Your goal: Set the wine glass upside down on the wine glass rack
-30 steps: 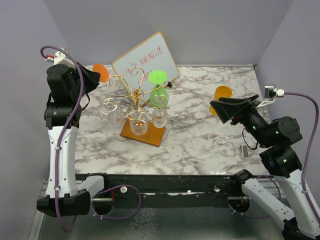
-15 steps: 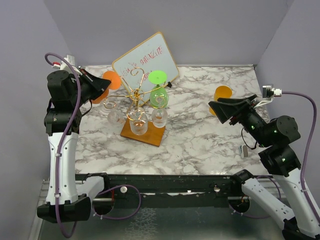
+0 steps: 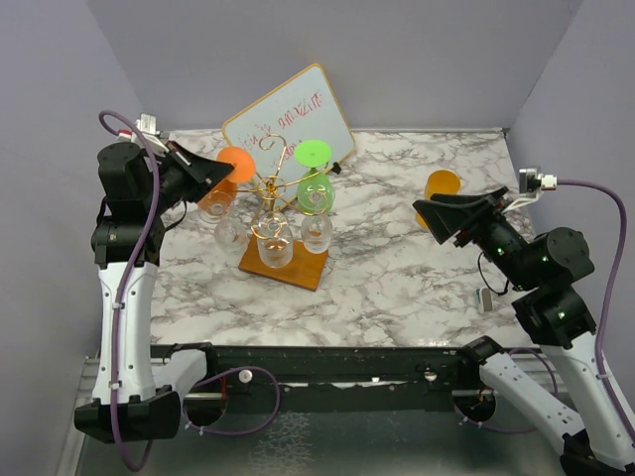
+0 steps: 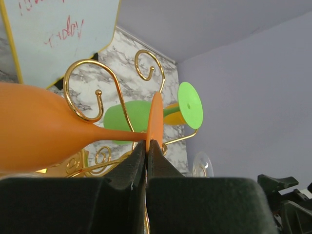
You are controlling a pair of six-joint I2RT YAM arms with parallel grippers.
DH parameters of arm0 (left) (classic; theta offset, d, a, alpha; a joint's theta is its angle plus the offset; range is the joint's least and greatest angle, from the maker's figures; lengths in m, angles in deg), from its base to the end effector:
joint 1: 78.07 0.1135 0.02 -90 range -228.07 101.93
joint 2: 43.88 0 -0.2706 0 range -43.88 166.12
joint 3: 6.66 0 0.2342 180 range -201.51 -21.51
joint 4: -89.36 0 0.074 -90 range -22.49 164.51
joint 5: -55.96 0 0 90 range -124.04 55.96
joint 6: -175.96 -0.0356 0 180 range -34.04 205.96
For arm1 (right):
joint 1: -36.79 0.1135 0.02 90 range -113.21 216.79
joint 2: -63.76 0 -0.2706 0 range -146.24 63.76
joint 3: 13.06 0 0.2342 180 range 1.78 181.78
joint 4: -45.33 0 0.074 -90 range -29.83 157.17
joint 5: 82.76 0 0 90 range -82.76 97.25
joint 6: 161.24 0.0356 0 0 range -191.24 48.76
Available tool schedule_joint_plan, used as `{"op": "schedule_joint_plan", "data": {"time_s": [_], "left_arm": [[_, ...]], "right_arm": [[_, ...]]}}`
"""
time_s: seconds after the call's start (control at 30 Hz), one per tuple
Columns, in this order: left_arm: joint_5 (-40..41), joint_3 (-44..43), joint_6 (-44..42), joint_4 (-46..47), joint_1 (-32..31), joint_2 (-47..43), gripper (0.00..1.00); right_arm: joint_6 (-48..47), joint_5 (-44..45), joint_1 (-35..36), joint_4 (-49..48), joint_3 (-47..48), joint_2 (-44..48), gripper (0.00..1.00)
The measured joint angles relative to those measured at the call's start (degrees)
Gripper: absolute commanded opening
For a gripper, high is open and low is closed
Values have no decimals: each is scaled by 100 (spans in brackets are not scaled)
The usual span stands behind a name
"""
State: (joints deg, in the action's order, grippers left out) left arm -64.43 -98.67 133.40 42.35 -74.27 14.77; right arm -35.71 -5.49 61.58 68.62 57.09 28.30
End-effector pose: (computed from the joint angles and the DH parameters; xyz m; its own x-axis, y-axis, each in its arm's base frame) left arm 0.1774 -0.0063 0.4487 -0.4785 -0.6685 -0.5693 0.1197 0.5927 -0.7965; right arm 0.0864 0.0485 0.4253 -0.2056 0.5294 -0.8231 -0.5967 0.5988 0.5342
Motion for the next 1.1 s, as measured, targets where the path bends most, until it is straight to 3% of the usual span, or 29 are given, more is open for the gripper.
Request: {"op": "schedule_joint_plan", "data": {"time_s": [0.47,1.1], "left_arm": [[-820,804,1071,1416,0,133,0],[-188,730,927,1853,393,638,0]], "right_arm": [[94,-2,0,11,0,-7,74],[345,-52,0,-83,-181,72,74]]}}
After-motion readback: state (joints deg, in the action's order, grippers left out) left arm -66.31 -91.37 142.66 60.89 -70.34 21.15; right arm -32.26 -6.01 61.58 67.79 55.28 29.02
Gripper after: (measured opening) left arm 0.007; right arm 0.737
